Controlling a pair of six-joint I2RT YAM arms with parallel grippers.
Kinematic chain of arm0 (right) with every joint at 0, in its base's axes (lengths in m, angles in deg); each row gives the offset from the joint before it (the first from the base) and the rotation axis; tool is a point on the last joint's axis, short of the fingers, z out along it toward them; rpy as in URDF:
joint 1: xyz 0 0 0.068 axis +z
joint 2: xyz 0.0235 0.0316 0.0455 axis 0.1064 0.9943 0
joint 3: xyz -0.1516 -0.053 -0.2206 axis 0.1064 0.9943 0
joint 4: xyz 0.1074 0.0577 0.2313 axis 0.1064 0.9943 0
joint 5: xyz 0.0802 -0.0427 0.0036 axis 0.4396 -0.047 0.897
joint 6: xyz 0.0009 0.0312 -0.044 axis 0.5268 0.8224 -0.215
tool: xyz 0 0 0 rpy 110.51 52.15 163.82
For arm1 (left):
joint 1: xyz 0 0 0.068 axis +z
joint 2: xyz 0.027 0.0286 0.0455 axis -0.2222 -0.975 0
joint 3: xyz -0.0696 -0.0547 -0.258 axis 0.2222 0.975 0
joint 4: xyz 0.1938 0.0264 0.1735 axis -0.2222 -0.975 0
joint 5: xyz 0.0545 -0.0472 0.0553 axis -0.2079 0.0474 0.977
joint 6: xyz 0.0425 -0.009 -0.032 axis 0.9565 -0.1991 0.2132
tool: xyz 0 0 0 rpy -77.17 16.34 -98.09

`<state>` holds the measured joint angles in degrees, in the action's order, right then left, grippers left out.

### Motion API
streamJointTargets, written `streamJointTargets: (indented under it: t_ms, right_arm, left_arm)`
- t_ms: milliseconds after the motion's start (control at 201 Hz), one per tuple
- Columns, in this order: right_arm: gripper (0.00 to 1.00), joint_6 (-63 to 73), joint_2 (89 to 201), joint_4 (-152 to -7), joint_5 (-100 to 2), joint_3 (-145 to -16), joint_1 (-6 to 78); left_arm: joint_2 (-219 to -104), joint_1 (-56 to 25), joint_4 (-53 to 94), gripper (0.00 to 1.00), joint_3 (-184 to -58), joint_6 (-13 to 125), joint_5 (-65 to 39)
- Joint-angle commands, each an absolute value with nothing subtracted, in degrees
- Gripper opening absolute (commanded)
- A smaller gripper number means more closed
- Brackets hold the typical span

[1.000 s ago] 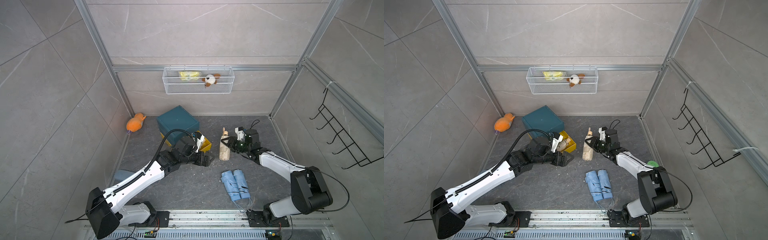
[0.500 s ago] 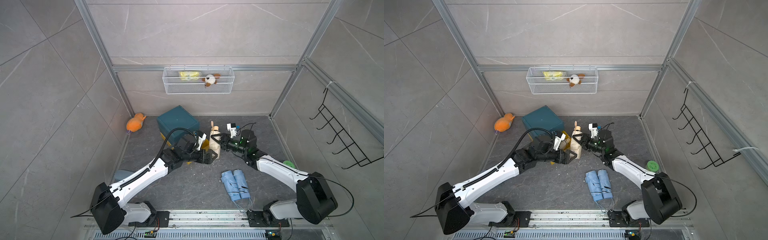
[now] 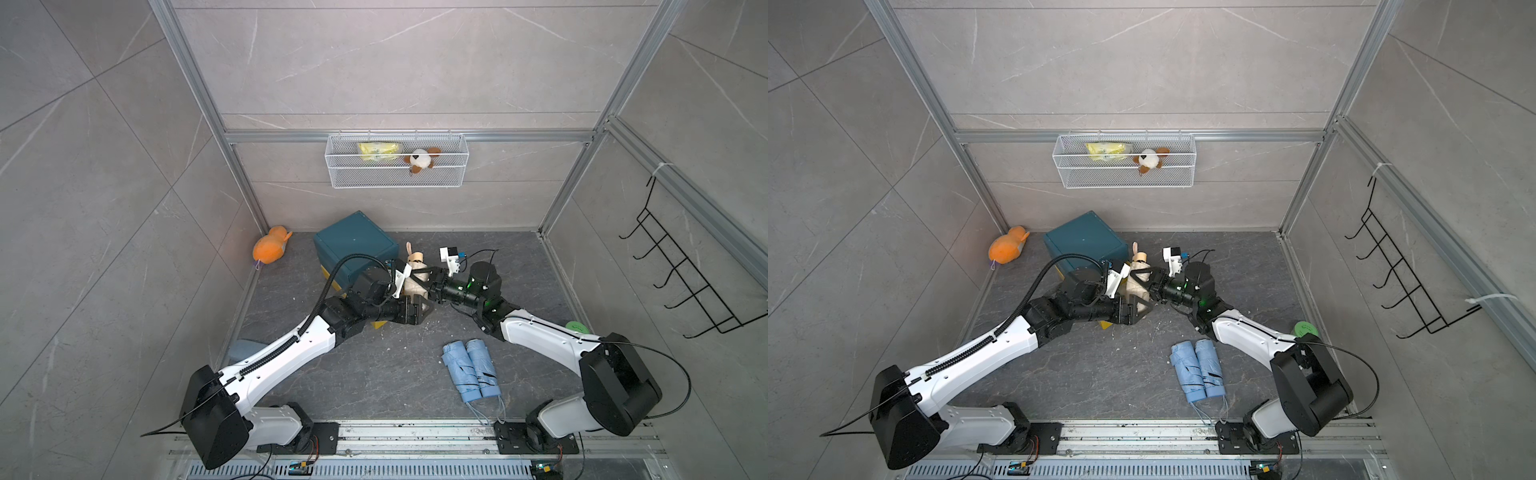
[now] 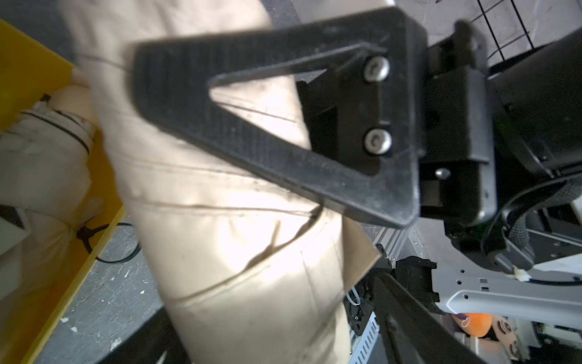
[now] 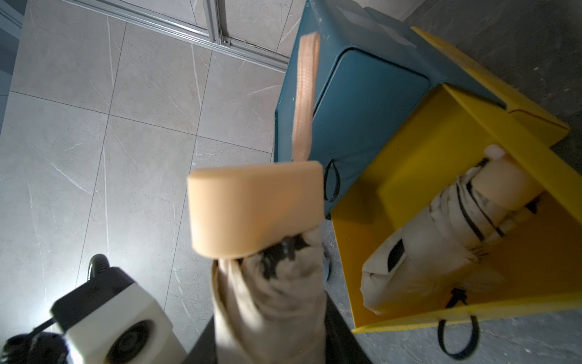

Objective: Place the umbrella in the drawer by color
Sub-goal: Place the umbrella in the drawer.

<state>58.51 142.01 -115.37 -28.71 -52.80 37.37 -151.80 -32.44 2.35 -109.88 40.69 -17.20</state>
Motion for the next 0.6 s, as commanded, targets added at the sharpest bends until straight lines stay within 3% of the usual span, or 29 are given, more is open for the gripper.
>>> streamJointTargets:
  t_ms: [0,85,234,448,592]
  right_arm:
    - [0.32,60.78,141.76,-121.93,-29.3,-54.9,37.78]
    - [0.32,60.98,141.47,-122.36,-29.41,-54.49,37.79]
    - [0.36,60.89,141.24,-122.61,-29.34,-54.04,37.75]
    - [0.71,56.37,138.07,-116.87,-29.53,-53.95,37.28]
    - [0.86,50.83,133.62,-107.86,-28.24,-55.1,35.53]
  left_arm:
    - [-150.93,-32.16,5.01,0.62,-110.83,40.76,-17.93]
    - [-150.85,-32.08,5.35,0.48,-110.59,40.6,-18.02]
    - [-150.31,-31.6,4.8,0.32,-110.28,41.17,-18.42]
    - [-148.76,-28.6,4.06,0.24,-109.87,42.25,-21.81]
    - [-149.13,-27.85,1.58,0.24,-111.65,44.43,-24.14]
